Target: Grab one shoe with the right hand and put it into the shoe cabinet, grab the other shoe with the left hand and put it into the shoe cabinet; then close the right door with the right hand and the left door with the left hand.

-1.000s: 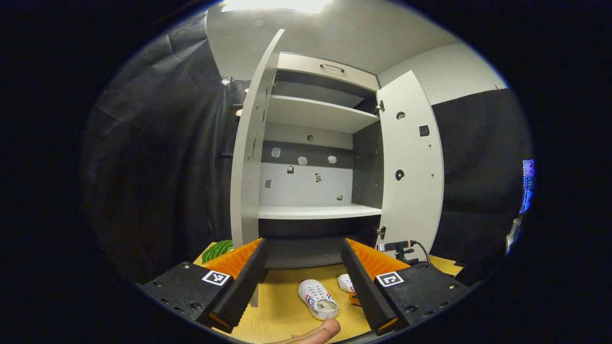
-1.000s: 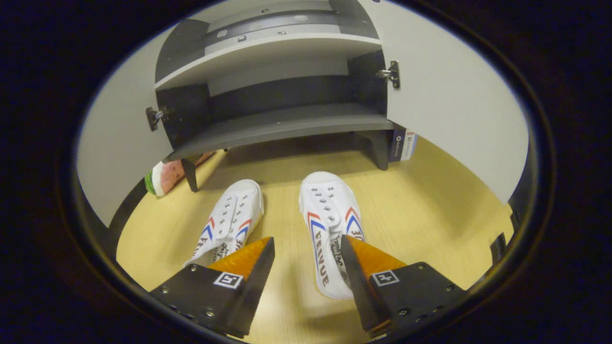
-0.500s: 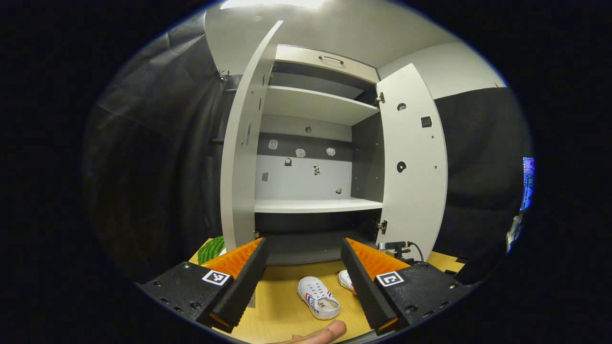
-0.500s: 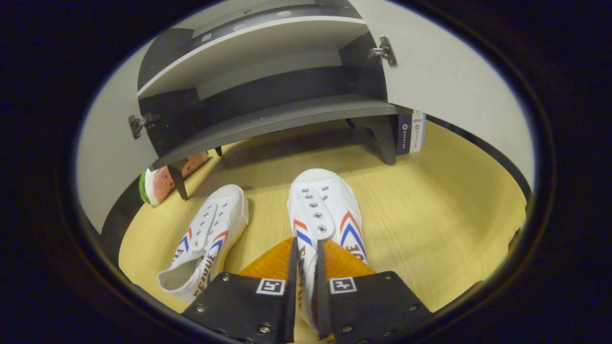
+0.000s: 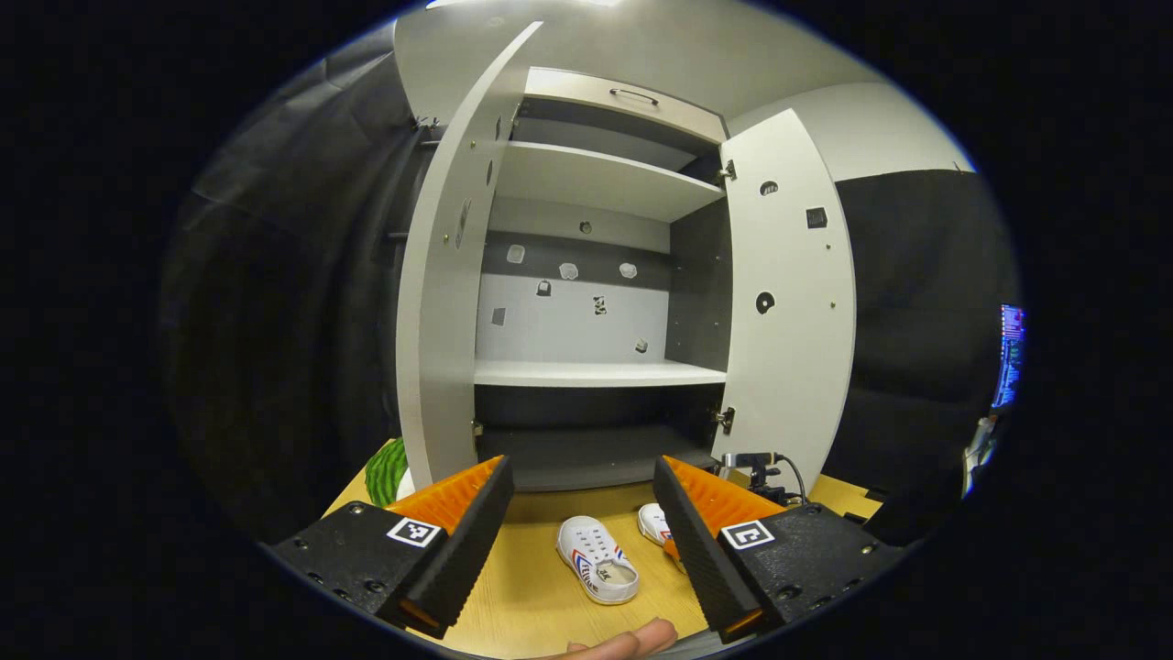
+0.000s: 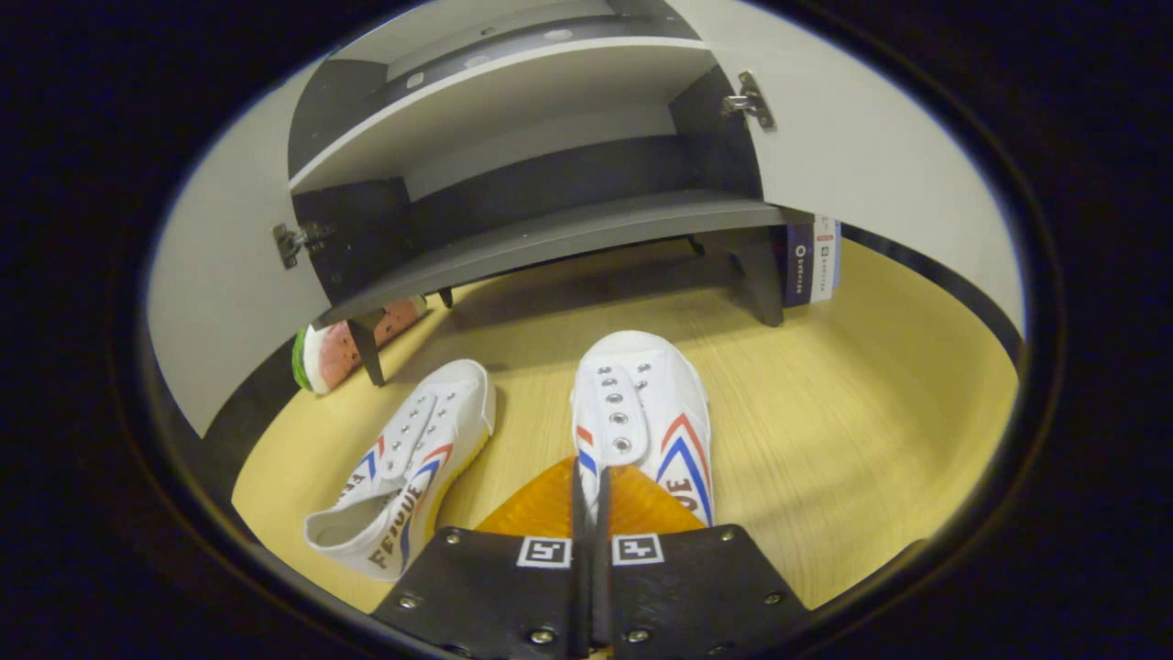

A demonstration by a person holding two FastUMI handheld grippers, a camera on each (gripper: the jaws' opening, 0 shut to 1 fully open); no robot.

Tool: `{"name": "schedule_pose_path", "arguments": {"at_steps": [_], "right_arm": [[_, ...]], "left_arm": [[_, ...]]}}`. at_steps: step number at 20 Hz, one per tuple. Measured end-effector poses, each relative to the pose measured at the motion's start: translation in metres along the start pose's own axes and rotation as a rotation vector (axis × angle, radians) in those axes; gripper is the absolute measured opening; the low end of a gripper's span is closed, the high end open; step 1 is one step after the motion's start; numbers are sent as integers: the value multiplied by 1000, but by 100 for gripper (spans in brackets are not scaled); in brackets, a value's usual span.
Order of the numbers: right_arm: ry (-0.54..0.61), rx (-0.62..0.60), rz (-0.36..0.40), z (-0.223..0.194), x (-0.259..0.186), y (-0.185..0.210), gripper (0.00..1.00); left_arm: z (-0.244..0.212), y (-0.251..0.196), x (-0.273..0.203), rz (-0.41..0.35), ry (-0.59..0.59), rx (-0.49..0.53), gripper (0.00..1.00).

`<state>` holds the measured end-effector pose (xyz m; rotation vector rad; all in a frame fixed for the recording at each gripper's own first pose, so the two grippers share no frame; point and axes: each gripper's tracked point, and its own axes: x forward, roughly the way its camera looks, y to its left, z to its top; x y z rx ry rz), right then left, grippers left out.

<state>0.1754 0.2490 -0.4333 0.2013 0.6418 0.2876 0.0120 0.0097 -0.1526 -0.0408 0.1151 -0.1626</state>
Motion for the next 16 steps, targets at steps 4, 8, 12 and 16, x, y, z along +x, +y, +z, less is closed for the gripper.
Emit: {"name": "schedule_pose_path", "arguments": {"at_steps": [4,8,12,16], "right_arm": [[-51,58,80,-1,-21,2,5],[-129,16,86,12,-50,6,2],[-140,35,88,17,-67,9,2],[-182,18,102,34,-85,20,1]], "left_arm": [[-3,-15,2,-59,-25,20,95],[-21,-20,13,-87,26,8,95],[-33,-12,18,-74,64,-24,95],[-44,-7,17,-74,86,-35,95]]}}
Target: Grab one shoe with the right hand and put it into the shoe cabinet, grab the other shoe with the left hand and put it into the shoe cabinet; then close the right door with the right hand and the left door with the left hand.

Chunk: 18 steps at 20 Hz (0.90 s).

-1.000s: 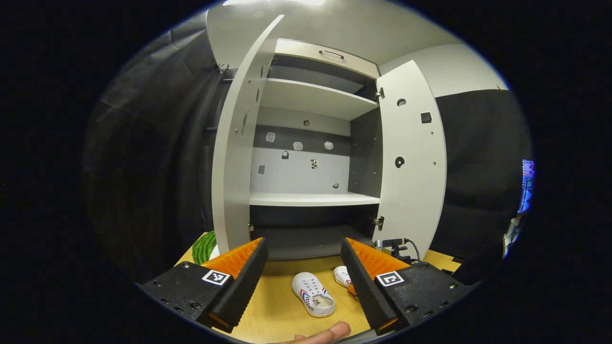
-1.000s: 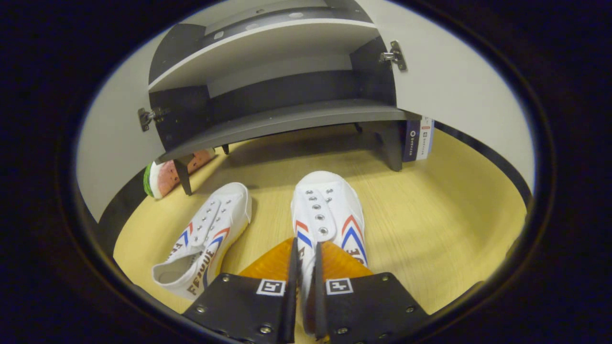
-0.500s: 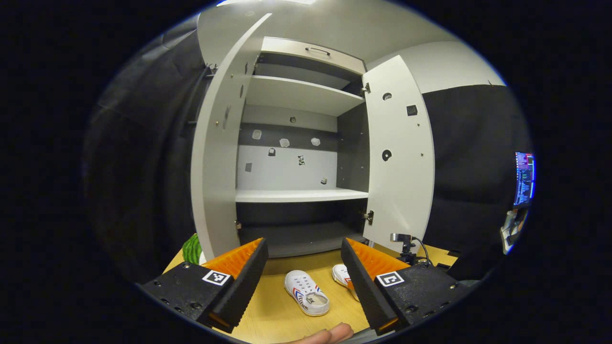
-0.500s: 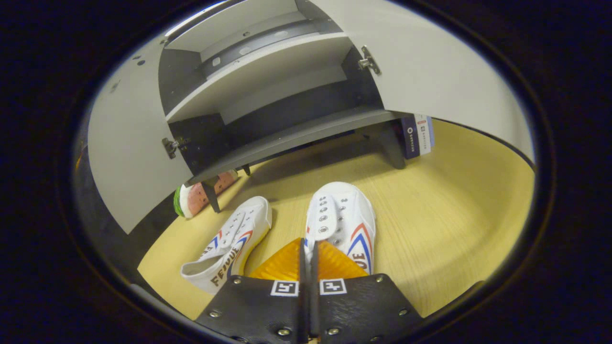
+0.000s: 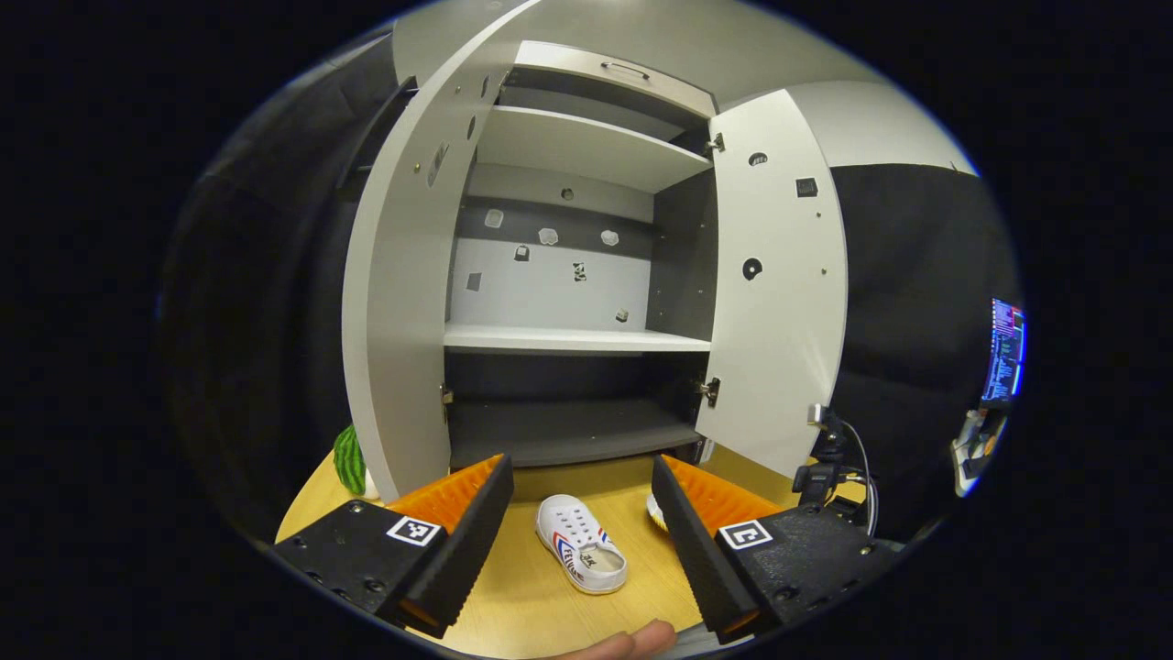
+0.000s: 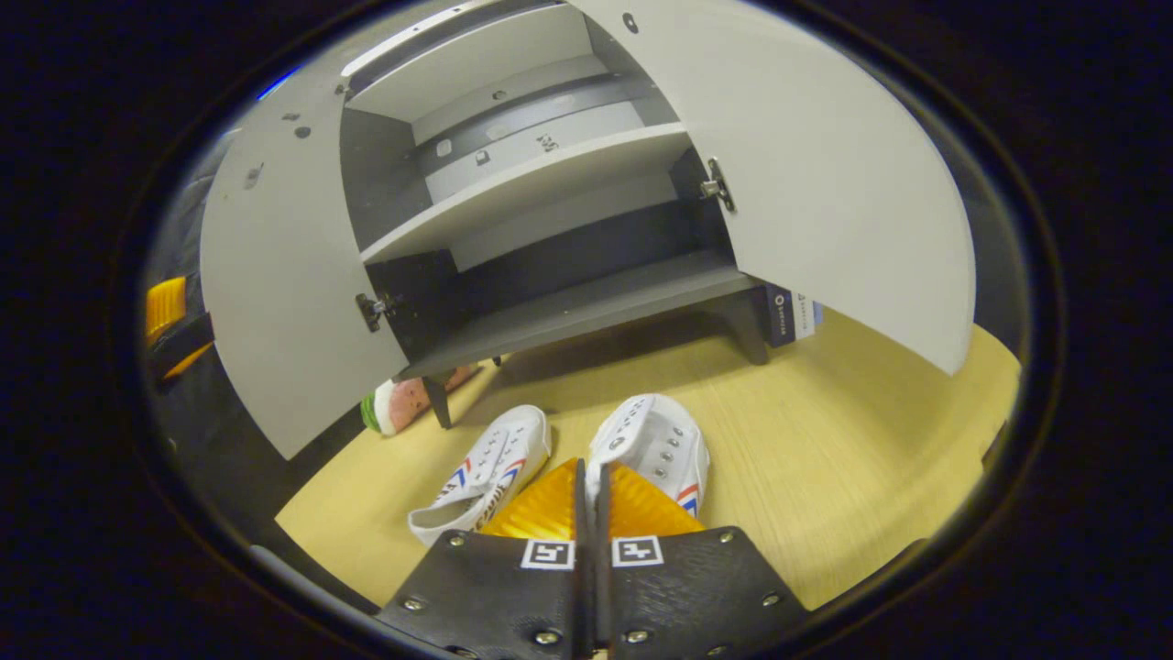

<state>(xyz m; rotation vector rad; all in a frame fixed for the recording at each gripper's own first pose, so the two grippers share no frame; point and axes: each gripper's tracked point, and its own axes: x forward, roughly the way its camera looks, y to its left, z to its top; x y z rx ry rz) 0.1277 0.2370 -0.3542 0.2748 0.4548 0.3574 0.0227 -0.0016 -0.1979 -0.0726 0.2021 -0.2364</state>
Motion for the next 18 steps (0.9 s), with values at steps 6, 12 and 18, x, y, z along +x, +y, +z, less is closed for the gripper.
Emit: {"name": "schedule_pose_path", "arguments": {"at_steps": [6,12,18], "right_arm": [[-98,-78,50,66,-23,40,1],[-166,-188,95,155,-40,79,1],[-267,-338,19,278,-25,95,1]], "left_arm": [[-8,7,4,16,7,7,95],[-5,22,10,101,-24,52,95],[-11,27,23,165,-39,68,95]]}}
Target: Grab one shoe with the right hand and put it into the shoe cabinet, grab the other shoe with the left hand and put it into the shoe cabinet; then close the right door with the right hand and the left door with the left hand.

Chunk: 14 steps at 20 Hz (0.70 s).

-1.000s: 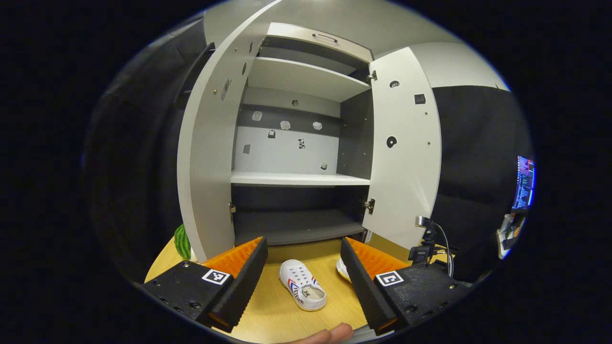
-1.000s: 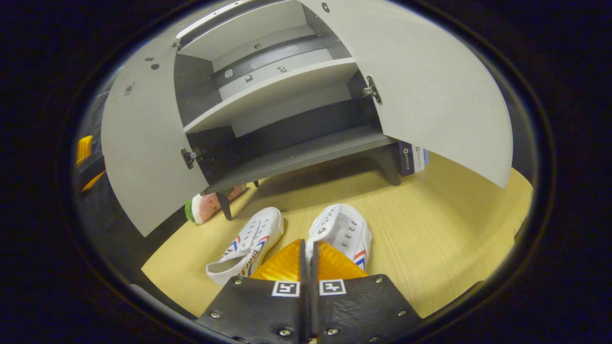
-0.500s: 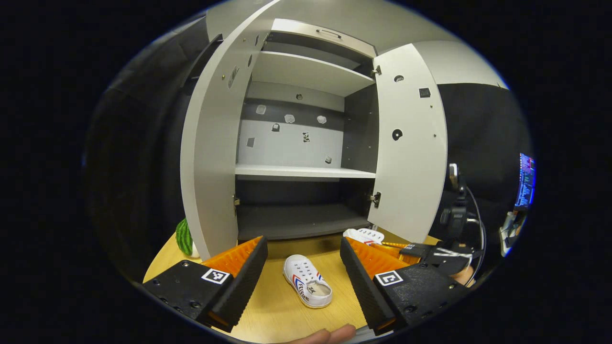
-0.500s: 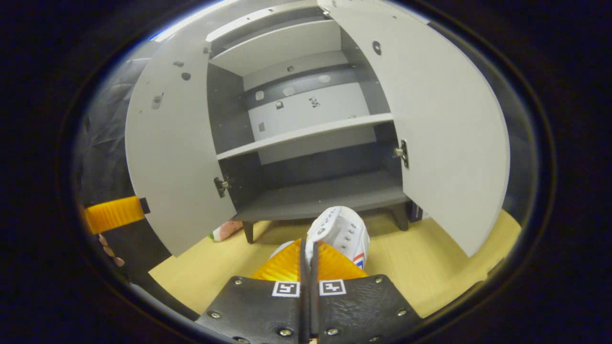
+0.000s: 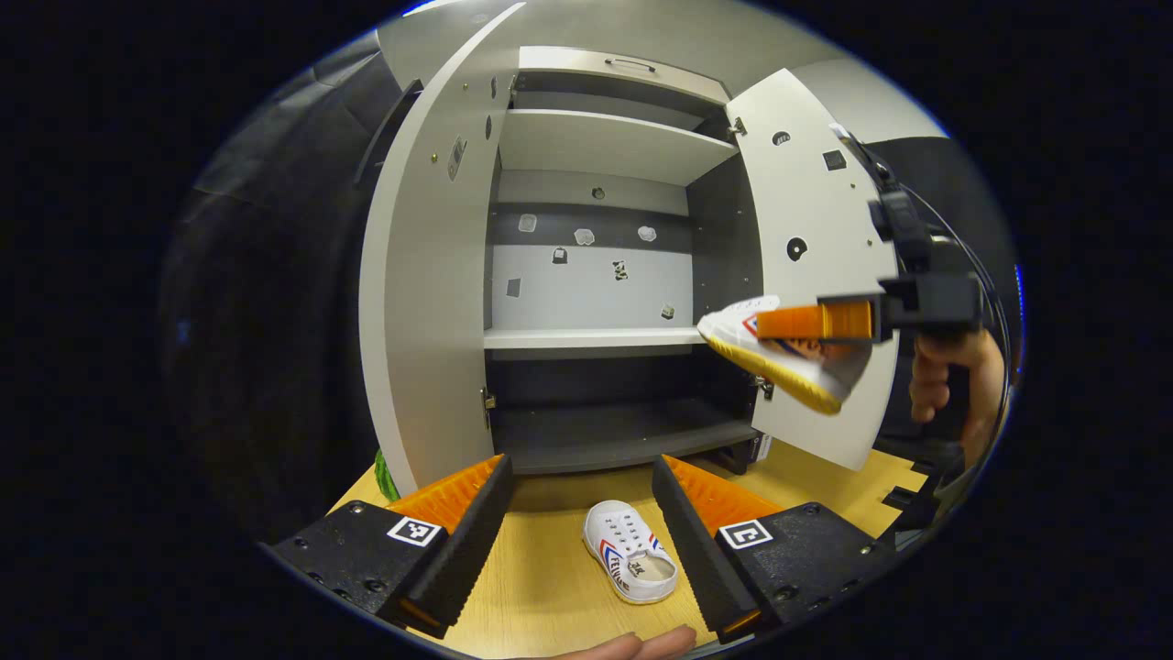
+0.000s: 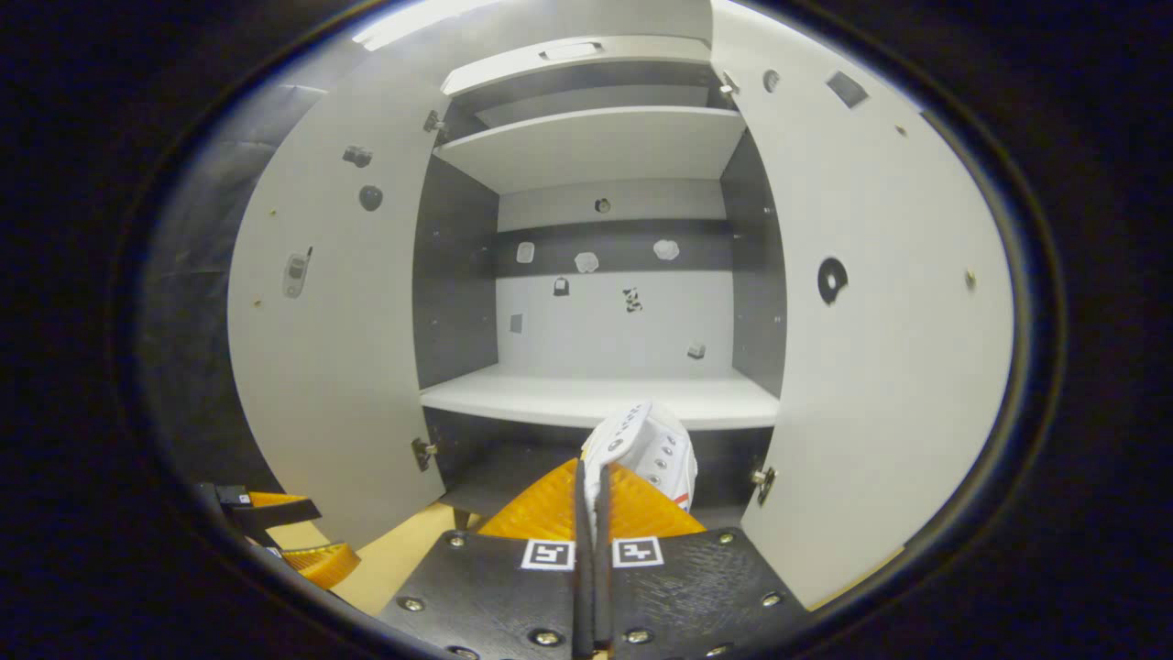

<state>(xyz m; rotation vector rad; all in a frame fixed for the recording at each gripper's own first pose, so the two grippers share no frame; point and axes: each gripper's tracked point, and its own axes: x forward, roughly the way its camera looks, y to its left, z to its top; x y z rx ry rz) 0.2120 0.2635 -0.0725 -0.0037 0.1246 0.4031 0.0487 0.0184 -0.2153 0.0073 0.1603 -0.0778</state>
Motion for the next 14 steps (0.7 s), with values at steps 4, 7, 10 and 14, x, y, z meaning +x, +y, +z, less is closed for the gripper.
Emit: {"name": "schedule_pose_path", "arguments": {"at_steps": [4,7,10,14], "right_arm": [[-3,-51,-41,46,62,-21,1],[16,-58,-58,63,110,-34,1],[48,-83,-74,61,153,-42,1],[106,-184,-95,43,200,-47,1]], "left_arm": [[-18,-8,10,-12,13,-15,94],[-34,-12,17,-38,23,-1,94],[-36,-12,21,-63,18,-30,95],[-38,-6,30,-57,11,-41,95]]}}
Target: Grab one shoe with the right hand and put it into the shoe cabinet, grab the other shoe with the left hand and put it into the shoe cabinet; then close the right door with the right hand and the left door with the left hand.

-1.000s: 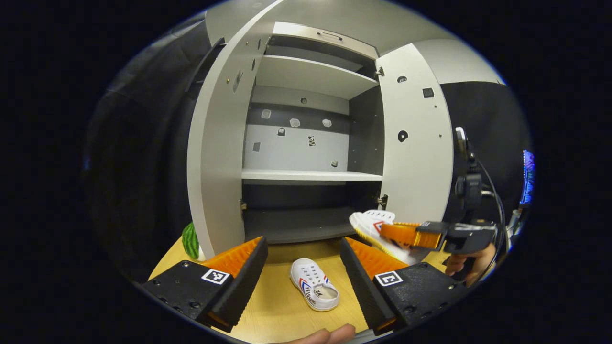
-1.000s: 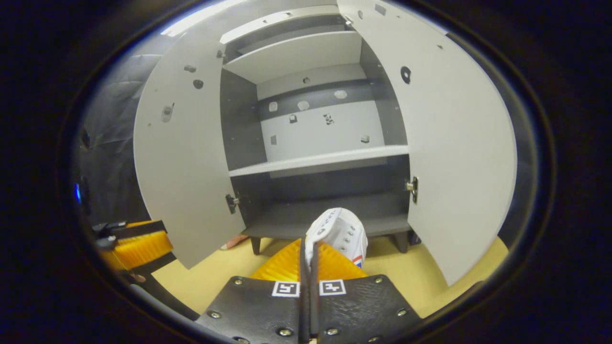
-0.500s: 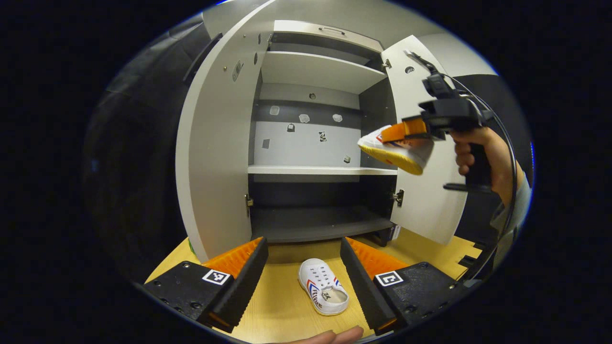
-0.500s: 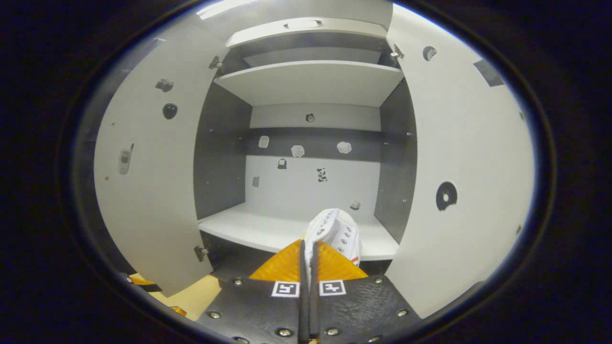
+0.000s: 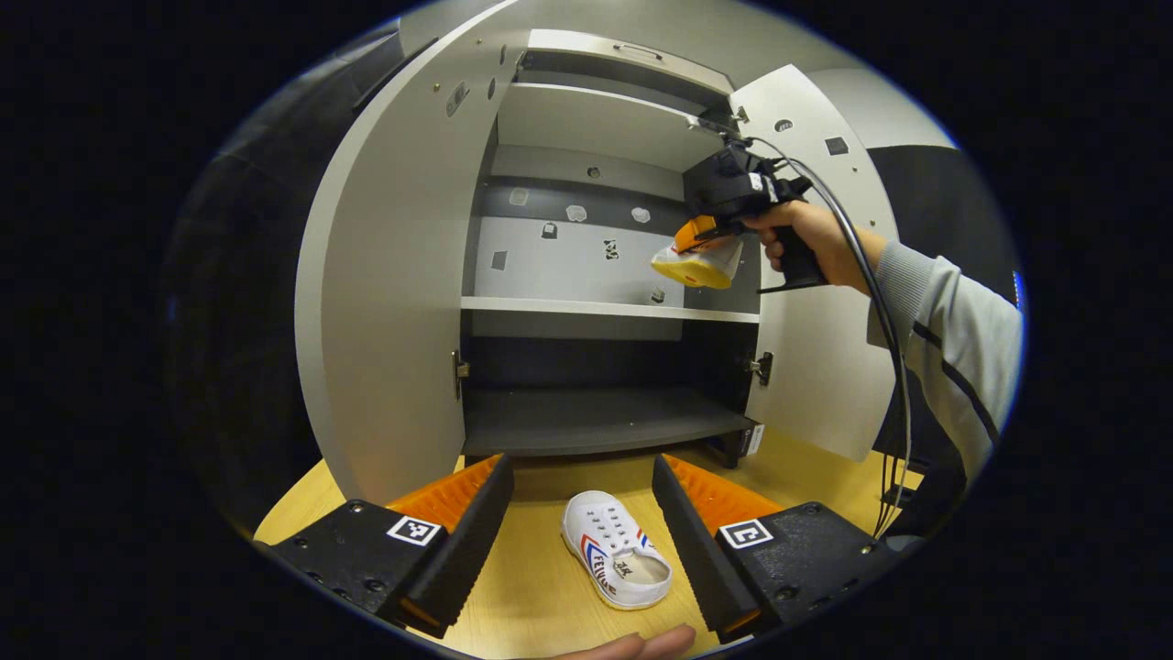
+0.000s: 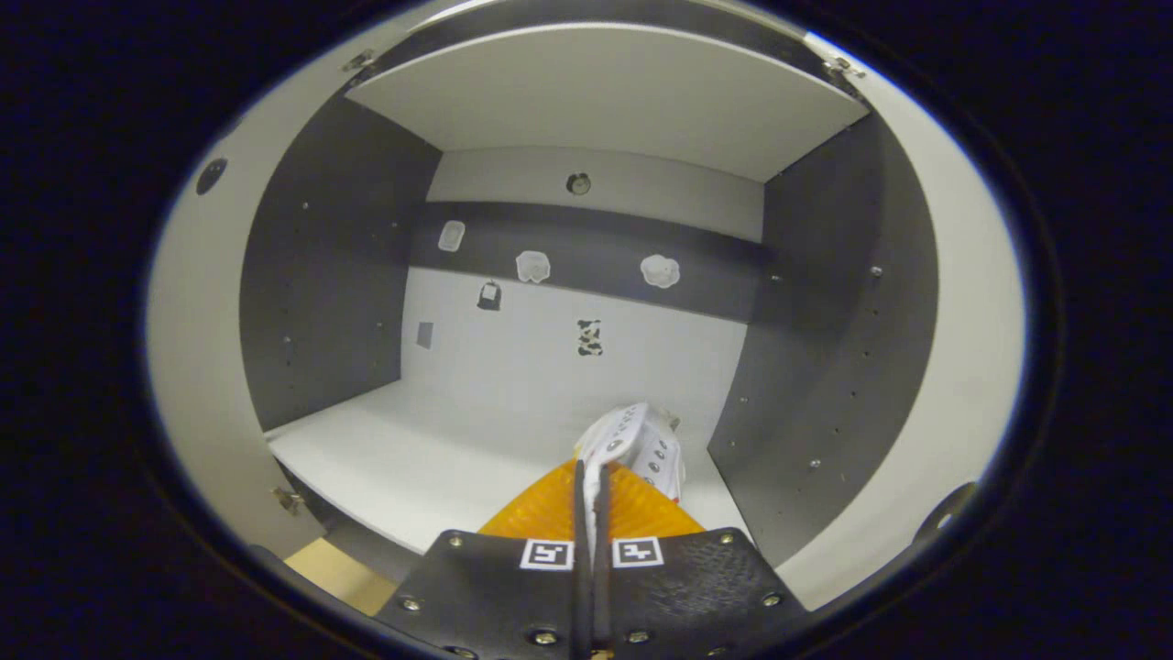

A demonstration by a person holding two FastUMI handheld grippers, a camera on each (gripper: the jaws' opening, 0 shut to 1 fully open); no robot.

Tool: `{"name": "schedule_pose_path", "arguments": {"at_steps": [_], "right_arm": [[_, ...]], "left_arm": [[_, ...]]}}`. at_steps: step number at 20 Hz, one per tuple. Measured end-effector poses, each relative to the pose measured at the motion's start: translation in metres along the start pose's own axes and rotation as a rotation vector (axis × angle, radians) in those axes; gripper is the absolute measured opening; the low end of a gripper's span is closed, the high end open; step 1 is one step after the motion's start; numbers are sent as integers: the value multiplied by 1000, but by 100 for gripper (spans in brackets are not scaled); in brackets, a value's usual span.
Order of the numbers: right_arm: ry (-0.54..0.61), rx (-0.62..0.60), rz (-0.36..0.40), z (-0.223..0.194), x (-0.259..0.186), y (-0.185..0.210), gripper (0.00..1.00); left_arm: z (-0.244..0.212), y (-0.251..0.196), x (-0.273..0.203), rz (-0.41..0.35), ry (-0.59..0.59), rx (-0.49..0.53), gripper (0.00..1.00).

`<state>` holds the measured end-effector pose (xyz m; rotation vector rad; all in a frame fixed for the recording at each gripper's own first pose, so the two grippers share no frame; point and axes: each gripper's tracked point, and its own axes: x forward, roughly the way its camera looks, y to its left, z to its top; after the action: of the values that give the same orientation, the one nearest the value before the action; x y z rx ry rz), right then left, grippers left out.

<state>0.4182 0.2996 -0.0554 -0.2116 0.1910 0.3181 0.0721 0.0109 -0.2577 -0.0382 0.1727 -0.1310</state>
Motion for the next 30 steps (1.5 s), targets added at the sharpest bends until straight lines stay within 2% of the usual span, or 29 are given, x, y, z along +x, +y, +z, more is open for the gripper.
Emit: {"name": "schedule_pose_path", "arguments": {"at_steps": [6,10,12,13,14,17,19,21,24,26,30], "right_arm": [[66,-57,-39,-15,60,-3,1],[84,-71,-74,-23,67,-5,2],[10,-106,-91,-2,51,-9,15],[-22,-138,-110,8,43,-13,29],[-44,-162,-130,15,29,-14,28],[-78,-195,-186,28,-28,-14,82],[-120,-144,-166,34,-69,-1,99],[-160,-99,-186,35,-118,0,98],[-216,-74,-209,12,-201,7,98],[-255,-38,-197,-15,-252,18,98],[-208,52,-256,-87,-339,17,98]], "left_arm": [[-12,-1,0,8,20,12,95],[-23,-2,2,15,60,27,95],[-25,-5,4,11,78,33,95],[-26,-6,4,11,84,34,95],[-26,-6,4,13,84,32,95],[-32,-2,8,34,99,40,95],[-36,3,10,54,116,36,95],[-37,7,11,70,119,25,95],[-42,8,14,72,113,2,95],[-55,4,16,54,145,-33,95],[-90,-12,20,3,262,-66,94]]}}
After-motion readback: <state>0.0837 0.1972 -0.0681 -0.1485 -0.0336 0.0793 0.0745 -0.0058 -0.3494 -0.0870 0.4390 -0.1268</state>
